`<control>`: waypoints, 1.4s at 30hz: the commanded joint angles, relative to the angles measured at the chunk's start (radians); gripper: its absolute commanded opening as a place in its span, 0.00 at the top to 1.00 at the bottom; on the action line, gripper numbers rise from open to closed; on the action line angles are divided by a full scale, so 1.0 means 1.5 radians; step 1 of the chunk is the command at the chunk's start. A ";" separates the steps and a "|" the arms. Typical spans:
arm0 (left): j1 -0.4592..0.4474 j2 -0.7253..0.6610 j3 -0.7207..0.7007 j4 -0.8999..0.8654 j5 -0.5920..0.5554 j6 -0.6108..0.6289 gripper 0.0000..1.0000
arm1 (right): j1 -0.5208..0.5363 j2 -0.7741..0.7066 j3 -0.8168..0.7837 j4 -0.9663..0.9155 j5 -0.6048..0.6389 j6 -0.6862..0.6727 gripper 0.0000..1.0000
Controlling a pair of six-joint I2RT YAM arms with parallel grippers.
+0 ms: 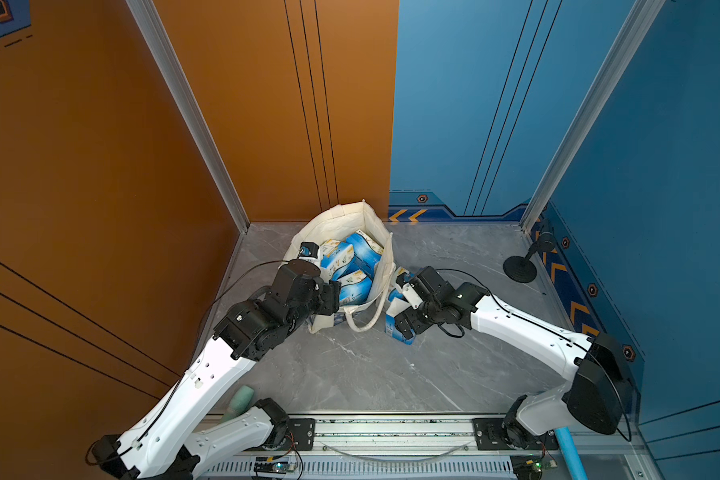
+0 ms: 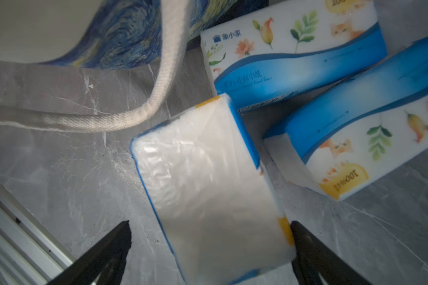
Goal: Put tissues into the canvas bag
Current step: Pick up the pack of facial tissues from the center of the board.
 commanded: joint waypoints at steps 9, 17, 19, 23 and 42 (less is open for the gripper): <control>0.009 0.001 0.008 0.008 0.000 0.003 0.31 | -0.014 0.031 0.021 0.012 0.041 -0.060 0.00; 0.017 0.026 0.034 0.010 0.003 0.013 0.31 | -0.001 0.073 0.032 0.016 0.004 -0.061 0.02; 0.017 0.042 0.052 0.010 0.007 0.021 0.31 | 0.000 0.081 0.040 0.015 0.010 -0.054 0.08; 0.018 0.062 0.076 0.011 0.010 0.036 0.31 | 0.000 0.075 0.040 0.007 0.011 -0.047 0.20; 0.120 0.110 0.134 -0.068 -0.051 0.093 0.32 | -0.004 -0.245 0.135 -0.055 0.142 -0.005 0.60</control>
